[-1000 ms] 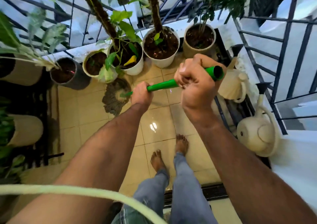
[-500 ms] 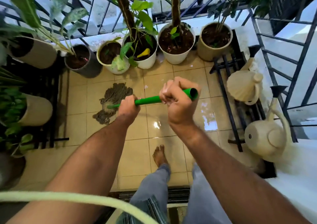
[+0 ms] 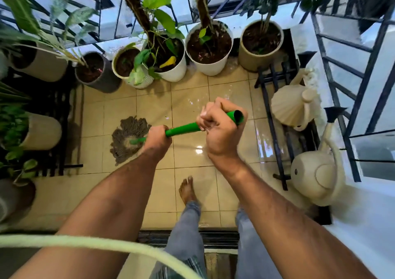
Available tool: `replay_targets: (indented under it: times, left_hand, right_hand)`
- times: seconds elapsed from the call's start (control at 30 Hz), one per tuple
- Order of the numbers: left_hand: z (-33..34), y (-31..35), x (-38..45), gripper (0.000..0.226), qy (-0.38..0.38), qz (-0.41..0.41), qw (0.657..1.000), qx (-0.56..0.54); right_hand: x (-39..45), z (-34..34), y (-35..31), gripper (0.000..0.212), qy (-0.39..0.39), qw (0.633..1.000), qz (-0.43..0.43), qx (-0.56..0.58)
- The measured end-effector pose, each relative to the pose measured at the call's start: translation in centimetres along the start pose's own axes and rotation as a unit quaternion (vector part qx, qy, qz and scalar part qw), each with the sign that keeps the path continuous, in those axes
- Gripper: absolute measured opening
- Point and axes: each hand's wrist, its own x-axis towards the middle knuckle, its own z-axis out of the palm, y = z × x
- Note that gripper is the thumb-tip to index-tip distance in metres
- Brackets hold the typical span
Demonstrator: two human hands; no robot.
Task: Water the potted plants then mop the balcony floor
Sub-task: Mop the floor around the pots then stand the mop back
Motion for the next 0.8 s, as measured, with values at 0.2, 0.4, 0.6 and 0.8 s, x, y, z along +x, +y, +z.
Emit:
replay_targets:
  times: [0.2, 0.4, 0.6, 0.8]
  left_hand:
    - [0.9, 7.0, 1.0, 0.024, 0.005, 0.048, 0.999, 0.020]
    - [1.5, 15.2, 2.3, 0.019, 0.040, 0.090, 0.995, -0.026]
    - [2.5, 22.4, 2.4, 0.031, 0.048, 0.123, 0.989, -0.064]
    - [2.9, 23.5, 0.7, 0.035, 0.042, 0.147, 0.985, -0.074]
  right_hand:
    - [1.1, -4.9, -3.8, 0.026, 0.000, 0.999, -0.051, 0.000]
    - [3.2, -8.9, -8.4, 0.025, -0.014, 0.994, -0.113, -0.004]
    - [3.8, -12.1, -12.1, 0.029, 0.020, 0.981, -0.191, -0.019]
    - [1.8, -12.8, -12.4, 0.030, 0.020, 0.973, -0.229, -0.036]
